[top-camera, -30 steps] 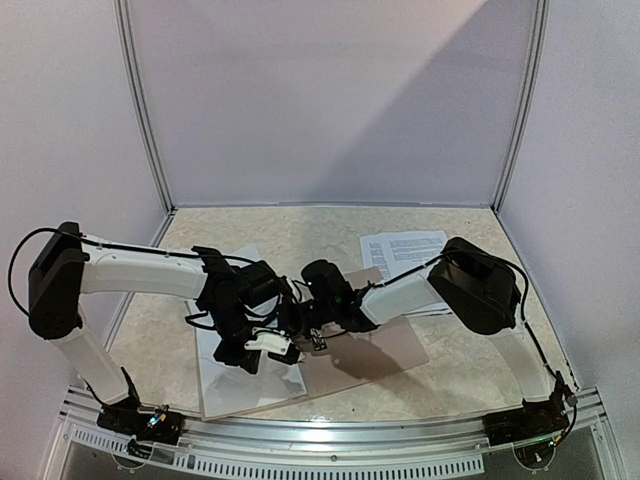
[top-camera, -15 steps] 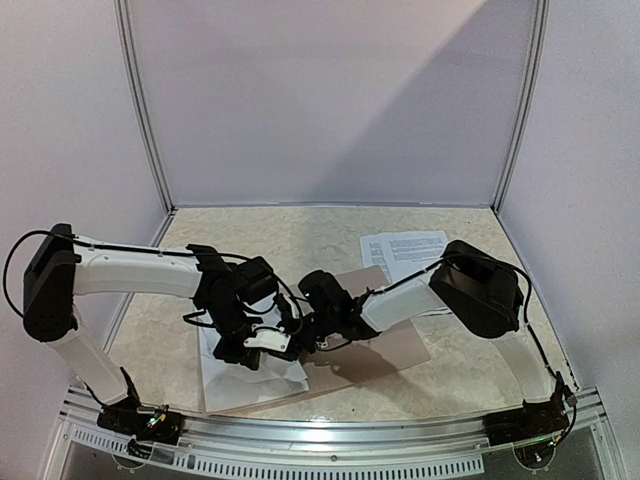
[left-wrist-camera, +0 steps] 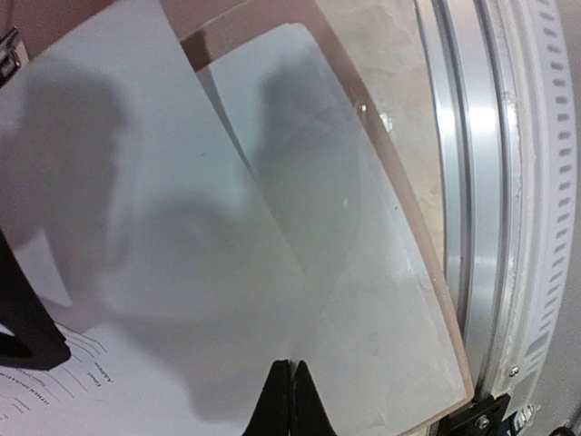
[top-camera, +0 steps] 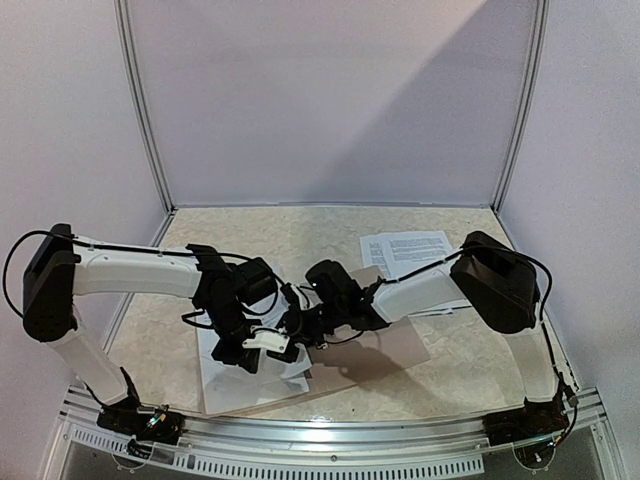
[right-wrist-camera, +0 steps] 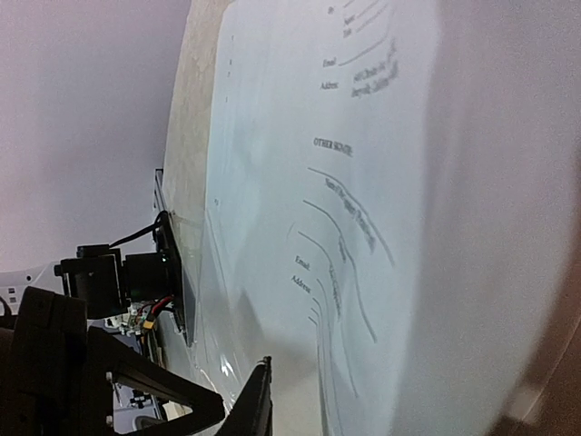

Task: Put the files into the folder
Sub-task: Insert the folder to form pockets on the folder.

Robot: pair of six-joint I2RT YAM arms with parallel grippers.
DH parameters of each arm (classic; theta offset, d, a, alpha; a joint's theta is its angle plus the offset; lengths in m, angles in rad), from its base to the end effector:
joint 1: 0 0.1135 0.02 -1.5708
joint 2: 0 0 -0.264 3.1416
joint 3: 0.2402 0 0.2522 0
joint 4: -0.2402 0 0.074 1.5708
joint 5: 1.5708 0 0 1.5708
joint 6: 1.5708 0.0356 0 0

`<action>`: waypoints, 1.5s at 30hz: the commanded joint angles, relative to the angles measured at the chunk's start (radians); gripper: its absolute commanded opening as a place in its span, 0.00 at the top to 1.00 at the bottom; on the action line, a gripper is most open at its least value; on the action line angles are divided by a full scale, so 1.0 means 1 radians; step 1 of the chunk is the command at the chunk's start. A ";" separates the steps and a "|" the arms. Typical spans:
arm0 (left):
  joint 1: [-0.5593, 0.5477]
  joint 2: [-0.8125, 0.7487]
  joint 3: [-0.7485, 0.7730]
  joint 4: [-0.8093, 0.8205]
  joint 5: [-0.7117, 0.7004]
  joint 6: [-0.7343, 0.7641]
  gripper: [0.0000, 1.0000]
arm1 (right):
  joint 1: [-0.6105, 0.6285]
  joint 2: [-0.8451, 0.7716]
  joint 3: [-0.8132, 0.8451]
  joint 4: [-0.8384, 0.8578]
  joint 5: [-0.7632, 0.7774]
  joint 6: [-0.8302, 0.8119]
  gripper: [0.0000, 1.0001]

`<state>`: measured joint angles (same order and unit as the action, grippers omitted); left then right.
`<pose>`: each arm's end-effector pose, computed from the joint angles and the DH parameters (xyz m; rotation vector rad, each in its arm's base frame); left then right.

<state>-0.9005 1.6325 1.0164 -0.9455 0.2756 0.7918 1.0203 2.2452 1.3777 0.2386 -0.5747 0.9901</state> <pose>0.1613 -0.2191 0.1762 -2.3269 -2.0574 0.4309 0.2310 0.4133 0.1106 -0.4389 2.6449 1.5596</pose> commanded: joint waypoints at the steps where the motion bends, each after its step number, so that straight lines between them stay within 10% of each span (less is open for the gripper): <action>1: -0.006 -0.015 0.005 0.000 0.009 -0.006 1.00 | -0.002 -0.051 -0.059 0.094 -0.014 0.048 0.84; 5: -0.006 -0.019 0.005 0.005 0.010 -0.008 1.00 | -0.002 -0.059 -0.079 0.107 -0.034 0.050 1.00; 26: -0.003 -0.012 0.014 0.009 0.021 0.004 1.00 | 0.046 0.040 0.043 -0.144 0.028 -0.165 1.00; 34: -0.003 -0.005 0.010 0.014 0.017 -0.002 1.00 | 0.030 -0.038 -0.040 -0.049 -0.010 -0.137 0.79; 45: -0.002 -0.018 -0.003 0.066 -0.004 -0.021 1.00 | 0.061 0.017 -0.038 0.136 -0.112 -0.011 1.00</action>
<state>-0.9005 1.6310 1.0164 -0.9264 0.2699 0.7761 1.0557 2.2372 1.3262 0.3195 -0.6483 0.9466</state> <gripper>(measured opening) 0.014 0.004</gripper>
